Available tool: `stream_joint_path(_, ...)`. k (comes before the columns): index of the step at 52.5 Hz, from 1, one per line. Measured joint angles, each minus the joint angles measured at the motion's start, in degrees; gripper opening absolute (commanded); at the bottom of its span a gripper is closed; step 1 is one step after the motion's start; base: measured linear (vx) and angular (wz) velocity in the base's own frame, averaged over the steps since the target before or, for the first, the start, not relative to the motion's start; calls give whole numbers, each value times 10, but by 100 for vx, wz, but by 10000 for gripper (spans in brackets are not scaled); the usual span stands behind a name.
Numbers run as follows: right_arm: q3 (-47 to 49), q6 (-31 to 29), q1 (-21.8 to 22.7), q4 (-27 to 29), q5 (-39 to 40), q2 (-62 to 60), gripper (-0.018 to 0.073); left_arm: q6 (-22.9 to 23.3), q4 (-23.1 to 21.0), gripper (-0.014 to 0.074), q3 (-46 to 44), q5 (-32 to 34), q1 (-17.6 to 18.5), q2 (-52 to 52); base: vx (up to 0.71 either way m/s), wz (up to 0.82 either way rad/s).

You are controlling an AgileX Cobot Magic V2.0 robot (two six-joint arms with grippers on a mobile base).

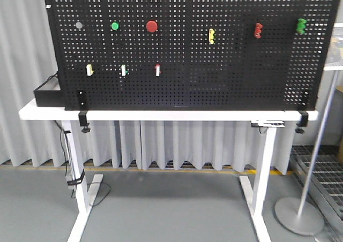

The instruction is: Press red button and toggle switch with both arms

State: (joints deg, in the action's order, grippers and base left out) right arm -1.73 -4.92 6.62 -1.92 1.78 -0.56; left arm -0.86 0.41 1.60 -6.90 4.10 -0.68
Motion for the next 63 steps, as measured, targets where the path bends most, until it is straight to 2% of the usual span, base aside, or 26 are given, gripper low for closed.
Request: stream_joint_path(63, 0, 0, 0, 0, 0, 0, 0, 0, 0, 1, 0, 0, 0, 0, 41, 2)
